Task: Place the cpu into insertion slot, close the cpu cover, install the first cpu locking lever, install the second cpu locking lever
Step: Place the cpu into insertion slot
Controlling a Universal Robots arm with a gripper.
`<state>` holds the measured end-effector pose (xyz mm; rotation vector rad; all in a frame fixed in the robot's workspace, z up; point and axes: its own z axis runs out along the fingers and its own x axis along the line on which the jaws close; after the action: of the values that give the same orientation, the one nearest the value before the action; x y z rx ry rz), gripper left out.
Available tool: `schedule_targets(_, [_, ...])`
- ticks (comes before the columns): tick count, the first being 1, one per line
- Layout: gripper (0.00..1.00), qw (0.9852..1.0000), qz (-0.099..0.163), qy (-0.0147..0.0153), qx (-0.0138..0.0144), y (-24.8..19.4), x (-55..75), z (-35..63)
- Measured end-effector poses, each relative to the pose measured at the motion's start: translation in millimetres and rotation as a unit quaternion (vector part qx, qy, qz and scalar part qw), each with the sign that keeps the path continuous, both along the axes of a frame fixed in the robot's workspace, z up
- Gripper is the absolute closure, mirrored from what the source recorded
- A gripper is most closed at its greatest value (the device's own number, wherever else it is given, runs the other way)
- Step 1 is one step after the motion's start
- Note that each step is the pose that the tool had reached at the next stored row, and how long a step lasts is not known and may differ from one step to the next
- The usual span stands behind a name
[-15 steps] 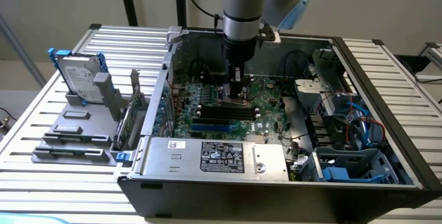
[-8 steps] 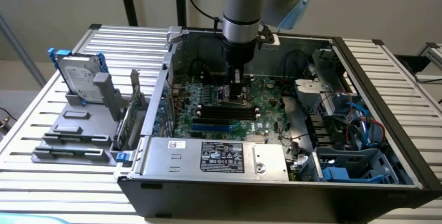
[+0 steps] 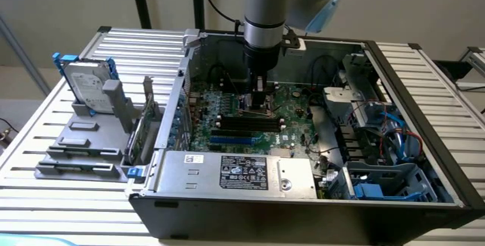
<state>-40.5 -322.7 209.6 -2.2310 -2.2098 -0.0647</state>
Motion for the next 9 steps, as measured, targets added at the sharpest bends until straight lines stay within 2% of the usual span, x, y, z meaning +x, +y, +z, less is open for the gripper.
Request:
schedule_targets(6, [0.46,1.0000,0.000,0.0001,-0.0053,1.0,0.1,-1.5])
schedule_targets(9, [0.46,1.0000,0.000,0.0001,-0.0064,1.0,0.5,-1.6])
